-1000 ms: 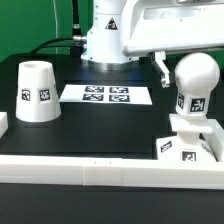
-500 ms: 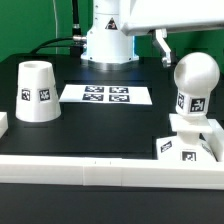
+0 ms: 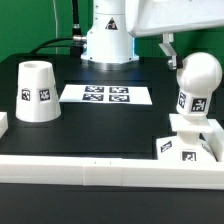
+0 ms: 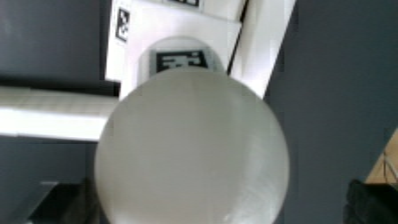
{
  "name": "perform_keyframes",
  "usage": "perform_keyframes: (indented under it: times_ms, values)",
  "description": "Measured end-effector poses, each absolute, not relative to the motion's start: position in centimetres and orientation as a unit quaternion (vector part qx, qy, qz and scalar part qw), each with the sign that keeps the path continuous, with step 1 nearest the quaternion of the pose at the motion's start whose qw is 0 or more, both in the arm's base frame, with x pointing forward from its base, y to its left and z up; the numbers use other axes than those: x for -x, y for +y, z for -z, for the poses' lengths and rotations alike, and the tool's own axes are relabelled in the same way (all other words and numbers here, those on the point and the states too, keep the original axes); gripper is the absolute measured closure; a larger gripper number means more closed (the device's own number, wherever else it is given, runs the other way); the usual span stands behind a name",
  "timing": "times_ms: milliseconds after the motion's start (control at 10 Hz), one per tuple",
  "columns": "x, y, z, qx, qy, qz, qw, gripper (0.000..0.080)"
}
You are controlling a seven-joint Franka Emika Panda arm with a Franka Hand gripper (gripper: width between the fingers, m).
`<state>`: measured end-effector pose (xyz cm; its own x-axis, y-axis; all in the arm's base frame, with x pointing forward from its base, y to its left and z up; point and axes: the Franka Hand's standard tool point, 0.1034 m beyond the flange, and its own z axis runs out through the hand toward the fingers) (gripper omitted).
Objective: Assemble lamp
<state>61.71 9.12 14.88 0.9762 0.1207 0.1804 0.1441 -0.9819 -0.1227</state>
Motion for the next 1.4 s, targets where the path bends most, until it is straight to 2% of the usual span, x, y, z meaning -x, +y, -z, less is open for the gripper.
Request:
perform_keyframes:
  times_ms: [400,500,600,800,1100,1200,1300,1400]
  values:
    - [-60.7,9.7,-14.5,0.992,-0.077,-0.04,0.086,0.0101]
    - [-61.1,9.5,-14.3,0.992,-0.079,-0.044,0.087,0.0101]
    - [-61.3,9.2,-14.1,0.993,-0.082,-0.034,0.082,0.0101]
    - [-61.6,9.2,-14.0,0.992,-0.115,-0.019,0.05,0.0101]
    - [-61.5,9.3,-13.9,0.992,-0.114,-0.02,0.051,0.0101]
    - [-61.5,9.2,-13.9,0.991,-0.123,-0.019,0.047,0.0101]
    - [-61.4,9.2,-13.7,0.988,-0.15,-0.013,0.028,0.0101]
    - [-61.1,9.4,-13.4,0.986,-0.164,-0.011,0.023,0.0101]
